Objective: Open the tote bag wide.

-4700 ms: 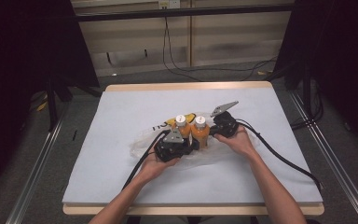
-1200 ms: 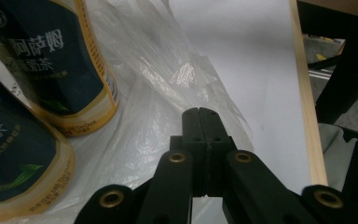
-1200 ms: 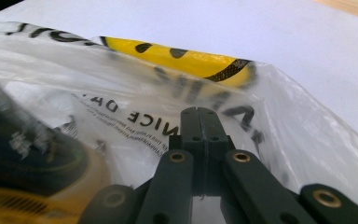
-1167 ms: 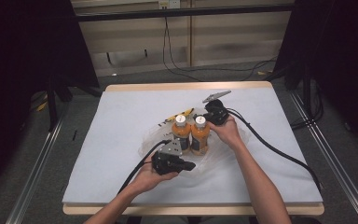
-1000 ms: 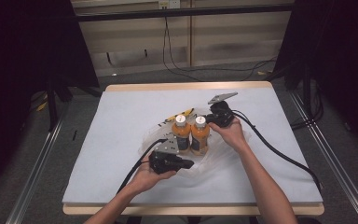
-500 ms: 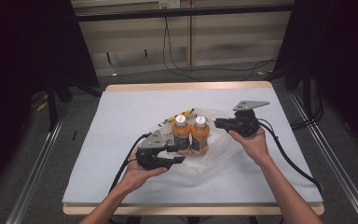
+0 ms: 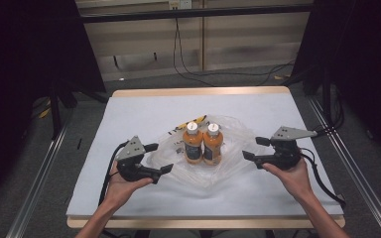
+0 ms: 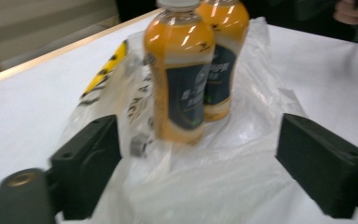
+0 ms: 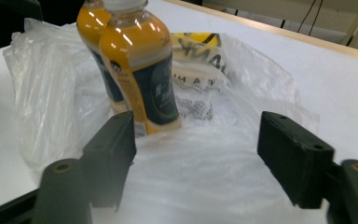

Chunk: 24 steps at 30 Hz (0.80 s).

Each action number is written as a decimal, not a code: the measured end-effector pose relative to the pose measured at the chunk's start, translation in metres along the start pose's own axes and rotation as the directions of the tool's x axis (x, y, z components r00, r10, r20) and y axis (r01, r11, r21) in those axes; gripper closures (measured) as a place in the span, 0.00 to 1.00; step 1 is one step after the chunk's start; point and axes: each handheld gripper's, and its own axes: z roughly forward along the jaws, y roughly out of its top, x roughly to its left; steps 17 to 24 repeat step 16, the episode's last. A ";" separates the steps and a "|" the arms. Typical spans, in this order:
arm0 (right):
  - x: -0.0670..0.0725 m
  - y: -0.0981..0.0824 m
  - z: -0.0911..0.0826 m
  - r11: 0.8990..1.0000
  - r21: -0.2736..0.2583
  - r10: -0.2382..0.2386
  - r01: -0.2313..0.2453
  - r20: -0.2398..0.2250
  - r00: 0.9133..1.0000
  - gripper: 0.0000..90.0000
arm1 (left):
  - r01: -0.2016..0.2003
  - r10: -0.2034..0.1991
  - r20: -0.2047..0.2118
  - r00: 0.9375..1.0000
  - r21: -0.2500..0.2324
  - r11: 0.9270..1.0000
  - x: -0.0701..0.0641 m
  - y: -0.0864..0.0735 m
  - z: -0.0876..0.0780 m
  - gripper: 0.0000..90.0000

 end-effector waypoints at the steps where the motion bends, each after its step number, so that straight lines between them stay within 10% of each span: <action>1: 0.002 -0.005 -0.004 1.000 -0.011 0.003 -0.003 0.014 1.000 0.23 | 0.003 -0.003 -0.008 1.000 -0.005 1.000 -0.001 -0.003 -0.005 0.10; 9: 0.006 -0.032 -0.018 0.999 0.012 0.039 -0.040 0.067 0.997 0.19 | 0.061 -0.060 -0.081 0.995 0.013 0.998 0.007 -0.038 -0.035 0.09; 14: -0.002 -0.053 -0.045 0.990 -0.069 0.133 -0.125 0.114 0.985 0.15 | 0.127 -0.120 -0.127 0.985 0.051 0.991 0.015 -0.070 -0.047 0.07; 24: -0.003 -0.056 -0.048 0.990 -0.071 0.132 -0.124 0.130 0.983 0.13 | 0.133 -0.124 -0.132 0.983 0.059 0.989 0.017 -0.072 -0.047 0.06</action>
